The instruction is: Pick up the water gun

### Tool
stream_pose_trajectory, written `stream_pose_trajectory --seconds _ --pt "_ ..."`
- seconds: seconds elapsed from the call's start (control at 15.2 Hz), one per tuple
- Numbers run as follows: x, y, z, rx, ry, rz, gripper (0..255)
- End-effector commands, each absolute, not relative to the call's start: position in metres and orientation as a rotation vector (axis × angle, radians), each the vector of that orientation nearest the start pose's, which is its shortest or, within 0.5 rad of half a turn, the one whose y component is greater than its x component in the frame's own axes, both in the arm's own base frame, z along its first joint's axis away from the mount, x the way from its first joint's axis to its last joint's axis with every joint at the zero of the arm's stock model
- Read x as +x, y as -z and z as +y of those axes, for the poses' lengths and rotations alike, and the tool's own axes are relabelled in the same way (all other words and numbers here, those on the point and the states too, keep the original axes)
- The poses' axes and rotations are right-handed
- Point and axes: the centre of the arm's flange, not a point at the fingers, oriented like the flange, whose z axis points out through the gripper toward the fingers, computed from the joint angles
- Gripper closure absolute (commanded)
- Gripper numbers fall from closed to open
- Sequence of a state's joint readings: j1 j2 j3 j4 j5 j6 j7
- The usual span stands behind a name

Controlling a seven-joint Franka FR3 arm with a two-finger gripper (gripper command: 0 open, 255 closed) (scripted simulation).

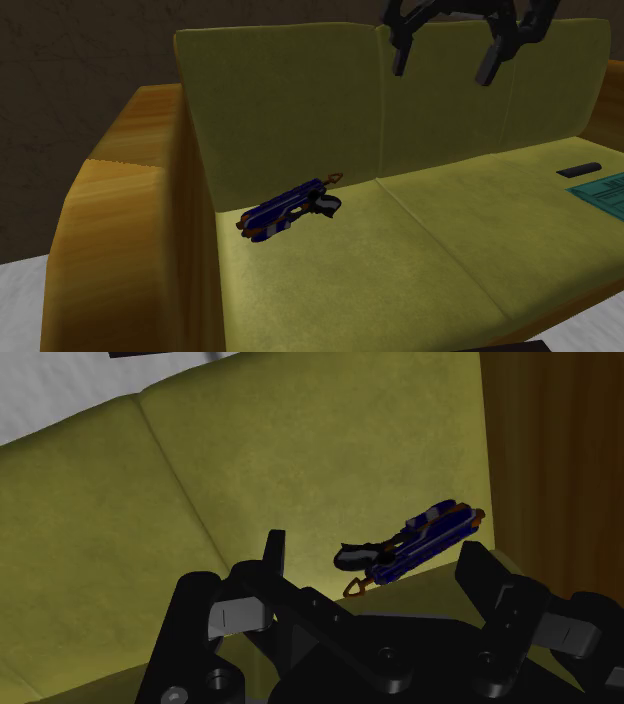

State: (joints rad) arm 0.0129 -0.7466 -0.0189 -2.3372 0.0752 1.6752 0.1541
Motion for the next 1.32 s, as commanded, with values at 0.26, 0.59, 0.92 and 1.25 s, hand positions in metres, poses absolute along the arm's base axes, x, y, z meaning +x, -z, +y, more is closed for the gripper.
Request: stream_pose_trajectory --seconds 0.26,0.59,0.92,1.25 --pt "0.343 -0.559 0.038 -3.022 0.141 0.436 0" --pt "0.369 -0.511 0.078 -2.988 0.169 0.675 0" --pt "0.401 -0.464 0.112 -2.935 0.197 0.911 0" --pt "0.438 -0.417 0.141 -2.863 0.223 1.143 0"
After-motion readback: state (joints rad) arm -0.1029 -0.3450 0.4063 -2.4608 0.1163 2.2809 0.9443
